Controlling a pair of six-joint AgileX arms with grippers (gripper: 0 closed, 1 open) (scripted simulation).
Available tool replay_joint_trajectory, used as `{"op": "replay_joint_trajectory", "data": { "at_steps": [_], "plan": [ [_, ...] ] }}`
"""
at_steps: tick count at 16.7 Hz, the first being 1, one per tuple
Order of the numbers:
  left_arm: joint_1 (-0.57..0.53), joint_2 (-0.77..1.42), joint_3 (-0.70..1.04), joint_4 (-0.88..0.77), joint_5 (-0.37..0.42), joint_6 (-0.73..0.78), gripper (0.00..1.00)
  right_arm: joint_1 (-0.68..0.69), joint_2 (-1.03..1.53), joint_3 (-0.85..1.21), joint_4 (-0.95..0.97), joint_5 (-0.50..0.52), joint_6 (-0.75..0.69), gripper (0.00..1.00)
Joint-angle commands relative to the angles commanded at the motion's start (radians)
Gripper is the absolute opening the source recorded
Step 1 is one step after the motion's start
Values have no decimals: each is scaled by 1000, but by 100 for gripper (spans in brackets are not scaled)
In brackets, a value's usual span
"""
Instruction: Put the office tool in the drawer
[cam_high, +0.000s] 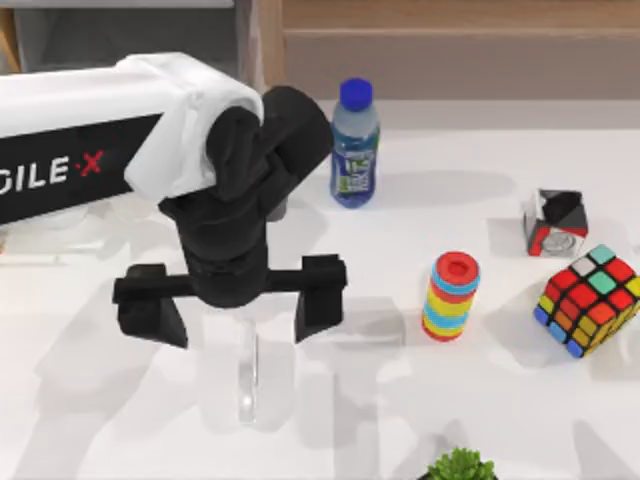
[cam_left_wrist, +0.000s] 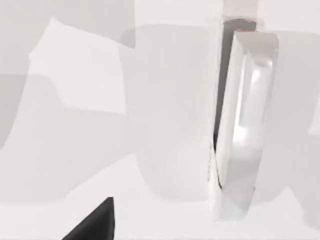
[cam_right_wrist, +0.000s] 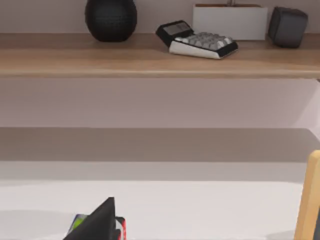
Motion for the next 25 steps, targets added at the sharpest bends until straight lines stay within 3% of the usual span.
{"op": "replay_joint_trajectory", "data": {
  "at_steps": [4,11,15,25],
  "plan": [
    [3,5,-16,19,0,3,100,0,0,0,0,0,0,100],
    [3,102,-153,258,0,4,100,0,0,0,0,0,0,100],
    [2,107,-160,267,0,4,100,0,0,0,0,0,0,100],
    [2,107,-160,267,0,4,25,0,0,0,0,0,0,100]
  ]
}}
